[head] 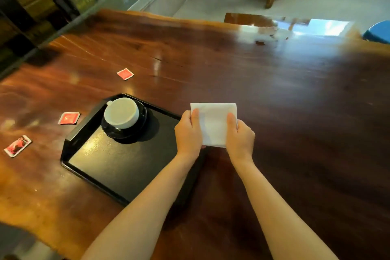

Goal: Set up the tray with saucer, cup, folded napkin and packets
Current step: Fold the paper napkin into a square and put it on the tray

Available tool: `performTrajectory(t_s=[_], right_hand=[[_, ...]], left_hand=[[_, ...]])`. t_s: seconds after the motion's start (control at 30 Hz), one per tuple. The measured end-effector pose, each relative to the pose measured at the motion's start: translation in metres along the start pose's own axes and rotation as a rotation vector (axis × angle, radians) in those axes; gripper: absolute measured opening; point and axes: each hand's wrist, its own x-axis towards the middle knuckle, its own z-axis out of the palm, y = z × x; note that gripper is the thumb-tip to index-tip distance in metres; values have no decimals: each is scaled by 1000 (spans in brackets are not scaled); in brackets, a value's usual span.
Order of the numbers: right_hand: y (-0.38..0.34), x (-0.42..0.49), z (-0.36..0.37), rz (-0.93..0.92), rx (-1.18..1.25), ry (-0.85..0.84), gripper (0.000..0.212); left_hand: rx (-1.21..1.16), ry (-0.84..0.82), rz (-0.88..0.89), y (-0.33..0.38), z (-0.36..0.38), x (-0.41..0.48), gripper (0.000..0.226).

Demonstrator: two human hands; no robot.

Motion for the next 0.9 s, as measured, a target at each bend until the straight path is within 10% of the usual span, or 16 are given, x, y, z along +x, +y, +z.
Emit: performTrajectory(t_s=[0.23,0.53,0.9], right_hand=[[-3,-41,79,146,-8,16,40],[9,-59,174,486,-155,183,46],[4,-92,179,380,-431,51,47]], left_hand=[[40,-130,-53,-55,-61,34,42],[-112,-677,-418,-129,-128,84,33],[153,-573,-147,-151,-123,82,40]])
